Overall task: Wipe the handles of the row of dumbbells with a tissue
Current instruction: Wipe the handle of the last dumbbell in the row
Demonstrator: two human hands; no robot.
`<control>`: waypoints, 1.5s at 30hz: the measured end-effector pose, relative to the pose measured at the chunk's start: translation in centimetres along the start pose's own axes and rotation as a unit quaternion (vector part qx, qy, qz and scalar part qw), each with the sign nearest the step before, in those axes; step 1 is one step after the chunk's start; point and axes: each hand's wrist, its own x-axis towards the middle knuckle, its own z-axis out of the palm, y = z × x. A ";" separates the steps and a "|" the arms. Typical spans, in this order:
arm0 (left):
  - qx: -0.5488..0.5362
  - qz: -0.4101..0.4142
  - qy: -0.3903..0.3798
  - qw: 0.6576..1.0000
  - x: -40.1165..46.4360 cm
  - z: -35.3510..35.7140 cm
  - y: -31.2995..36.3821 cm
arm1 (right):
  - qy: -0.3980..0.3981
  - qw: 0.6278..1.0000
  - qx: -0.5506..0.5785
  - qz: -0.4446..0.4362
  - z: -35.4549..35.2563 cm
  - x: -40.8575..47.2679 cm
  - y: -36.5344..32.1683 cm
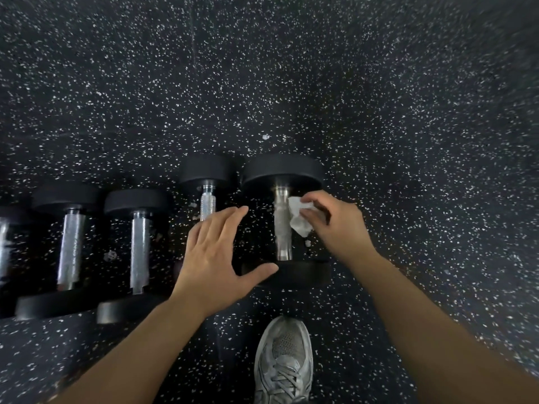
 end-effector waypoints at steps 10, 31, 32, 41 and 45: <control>0.088 0.013 -0.040 0.995 0.7 1.2 -0.7 | -0.130 0.986 0.096 -0.025 0.8 -0.3 2.1; 0.039 -0.005 -0.058 0.998 2.6 3.3 6.3 | -0.199 0.967 -0.095 -0.129 -2.0 2.6 3.6; 0.030 -0.008 -0.054 0.998 2.5 3.5 6.7 | -0.156 0.975 -0.089 -0.129 -2.1 3.0 3.9; -0.029 -0.008 -0.014 0.999 1.1 4.9 5.8 | -0.309 0.940 -0.092 -0.110 -4.0 1.1 4.9; -0.062 -0.019 -0.011 0.998 1.8 5.7 7.9 | -0.220 0.970 -0.045 -0.090 -4.1 0.8 5.3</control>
